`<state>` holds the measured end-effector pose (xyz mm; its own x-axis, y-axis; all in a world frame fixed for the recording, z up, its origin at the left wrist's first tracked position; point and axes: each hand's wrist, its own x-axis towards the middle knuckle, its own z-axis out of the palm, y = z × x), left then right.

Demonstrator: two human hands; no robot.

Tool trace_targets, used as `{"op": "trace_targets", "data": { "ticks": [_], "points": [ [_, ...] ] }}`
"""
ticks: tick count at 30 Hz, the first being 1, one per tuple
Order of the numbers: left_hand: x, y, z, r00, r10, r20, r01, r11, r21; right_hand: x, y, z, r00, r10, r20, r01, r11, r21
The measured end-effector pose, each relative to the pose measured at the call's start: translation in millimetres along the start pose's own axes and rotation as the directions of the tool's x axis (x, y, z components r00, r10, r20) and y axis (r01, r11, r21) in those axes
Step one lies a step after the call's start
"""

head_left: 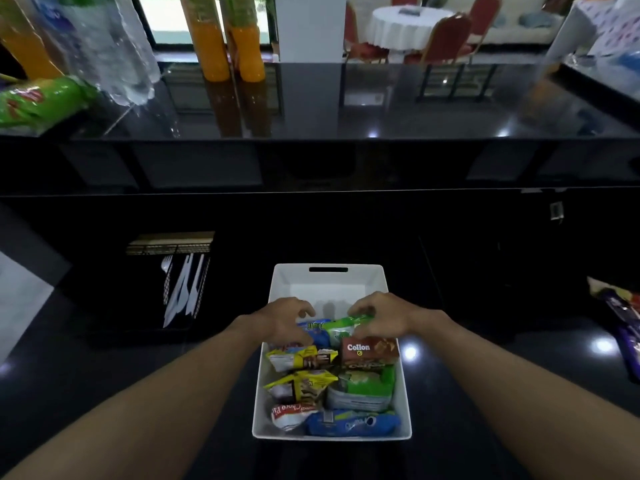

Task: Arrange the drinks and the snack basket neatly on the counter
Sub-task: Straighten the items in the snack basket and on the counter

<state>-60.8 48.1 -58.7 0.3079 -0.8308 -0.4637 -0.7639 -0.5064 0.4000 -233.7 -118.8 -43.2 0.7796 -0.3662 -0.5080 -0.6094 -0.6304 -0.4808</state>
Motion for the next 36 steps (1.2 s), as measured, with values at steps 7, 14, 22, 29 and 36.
{"op": "trace_targets", "data": {
  "ticks": [7,14,22,29,36],
  "points": [
    [14,-7,10,0.999,-0.049,0.020,0.049,0.999,-0.007,15,5,-9,0.997,-0.041,0.063,0.041,0.999,0.005],
    [23,-13,14,1.000,-0.003,-0.025,0.009,0.972,0.235,25,5,-15,0.990,-0.132,0.045,0.134,0.990,-0.040],
    [40,-17,4,0.993,0.040,-0.113,-0.008,0.963,0.271,36,15,-19,0.981,-0.163,-0.106,0.159,0.986,-0.038],
    [65,-23,-10,0.976,0.137,-0.166,-0.072,0.934,0.350,47,20,-22,0.971,-0.168,-0.169,0.139,0.975,-0.172],
    [85,-36,-10,0.976,0.129,-0.173,-0.056,0.925,0.375,64,26,-18,0.949,-0.167,-0.269,0.081,0.949,-0.304]
  ]
}}
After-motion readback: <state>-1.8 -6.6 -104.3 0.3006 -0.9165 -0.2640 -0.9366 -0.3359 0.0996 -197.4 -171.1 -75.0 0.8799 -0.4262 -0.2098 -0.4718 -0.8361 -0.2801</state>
